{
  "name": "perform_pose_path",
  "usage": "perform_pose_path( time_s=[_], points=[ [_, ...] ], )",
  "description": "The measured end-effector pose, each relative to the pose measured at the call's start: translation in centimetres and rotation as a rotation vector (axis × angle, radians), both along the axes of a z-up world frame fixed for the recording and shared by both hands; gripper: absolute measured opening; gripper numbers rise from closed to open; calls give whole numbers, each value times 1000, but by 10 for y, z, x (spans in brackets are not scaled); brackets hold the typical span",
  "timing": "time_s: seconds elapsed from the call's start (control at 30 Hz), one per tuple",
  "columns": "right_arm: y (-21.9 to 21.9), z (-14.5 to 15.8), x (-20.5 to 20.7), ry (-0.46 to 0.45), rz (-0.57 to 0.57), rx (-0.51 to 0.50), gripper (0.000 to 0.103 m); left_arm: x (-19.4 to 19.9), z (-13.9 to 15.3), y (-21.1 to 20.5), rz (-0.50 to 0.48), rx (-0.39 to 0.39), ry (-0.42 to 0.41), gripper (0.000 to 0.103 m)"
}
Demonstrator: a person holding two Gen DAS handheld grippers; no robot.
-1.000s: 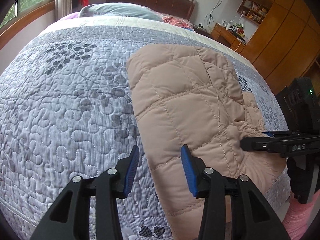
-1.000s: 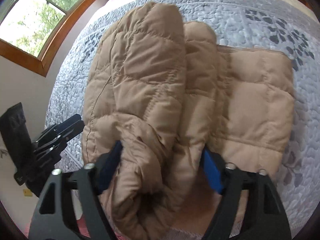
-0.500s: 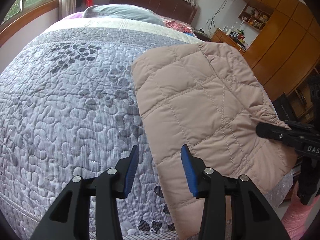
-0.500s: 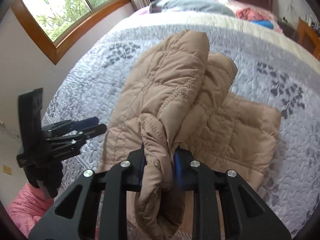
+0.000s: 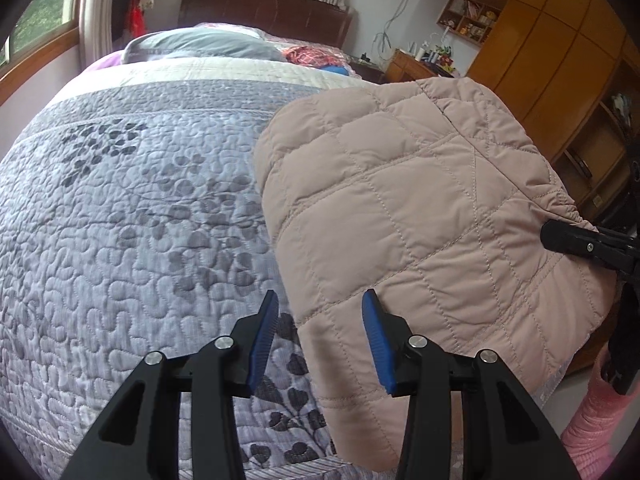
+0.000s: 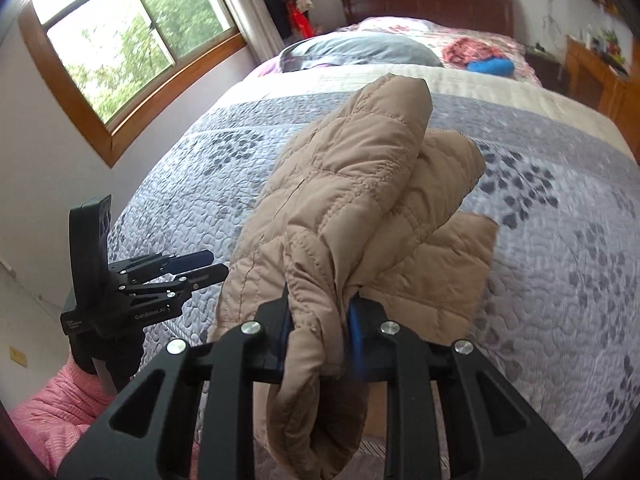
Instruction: Fold large clothes
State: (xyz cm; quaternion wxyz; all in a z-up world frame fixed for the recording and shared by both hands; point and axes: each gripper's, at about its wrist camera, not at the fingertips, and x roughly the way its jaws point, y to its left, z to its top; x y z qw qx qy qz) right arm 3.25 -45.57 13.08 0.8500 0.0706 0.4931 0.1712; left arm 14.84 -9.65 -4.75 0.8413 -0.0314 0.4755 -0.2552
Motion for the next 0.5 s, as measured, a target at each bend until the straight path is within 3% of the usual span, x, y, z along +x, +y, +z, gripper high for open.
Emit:
perform_pose_path(
  time_s=[0.23, 0.5],
  points=[
    [-42, -40, -15, 67, -92, 57, 22, -3, -14, -31, -64, 46, 19, 44],
    [-58, -119, -37, 130, -159, 73, 28, -7, -36, -46, -94, 84, 34, 52]
  ],
)
